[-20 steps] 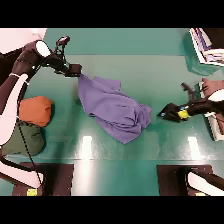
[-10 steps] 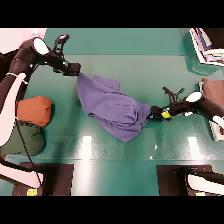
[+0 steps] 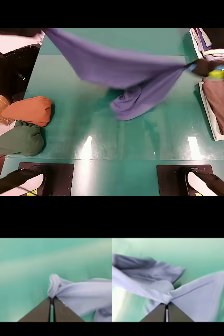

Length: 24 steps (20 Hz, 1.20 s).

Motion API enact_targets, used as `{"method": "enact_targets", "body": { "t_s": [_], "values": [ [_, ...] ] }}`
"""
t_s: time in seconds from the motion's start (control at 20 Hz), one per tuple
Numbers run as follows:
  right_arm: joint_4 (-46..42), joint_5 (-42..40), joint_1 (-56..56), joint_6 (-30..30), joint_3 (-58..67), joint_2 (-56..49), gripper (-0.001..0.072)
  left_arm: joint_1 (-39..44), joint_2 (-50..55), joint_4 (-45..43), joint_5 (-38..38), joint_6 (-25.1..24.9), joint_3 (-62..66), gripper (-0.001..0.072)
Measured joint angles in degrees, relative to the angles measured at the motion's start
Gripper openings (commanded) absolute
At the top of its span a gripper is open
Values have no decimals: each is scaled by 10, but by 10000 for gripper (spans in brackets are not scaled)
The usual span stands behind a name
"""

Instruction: Fold the shirts.

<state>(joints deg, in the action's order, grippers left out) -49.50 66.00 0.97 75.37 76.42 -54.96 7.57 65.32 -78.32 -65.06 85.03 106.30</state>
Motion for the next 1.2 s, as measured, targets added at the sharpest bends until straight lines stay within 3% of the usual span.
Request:
{"method": "enact_targets", "body": {
  "t_s": [0.25, 0.6, 0.9, 1.2],
  "values": [
    [4, 25, 70, 0, 143, 80, 16, 0, -125, -1, 13, 2, 63, 26],
    [1, 79, 169, 0, 310, 90, 15, 0, -165, 22, 16, 4, 109, 26],
    [-7, 129, 117, 15, 365, -30, 15, 0, -165, -21, 33, 6, -54, 26],
    [-142, 126, -30, 38, 273, -221, 16, -1, -49, -62, 78, 25, -244, 27]
  ]
}}
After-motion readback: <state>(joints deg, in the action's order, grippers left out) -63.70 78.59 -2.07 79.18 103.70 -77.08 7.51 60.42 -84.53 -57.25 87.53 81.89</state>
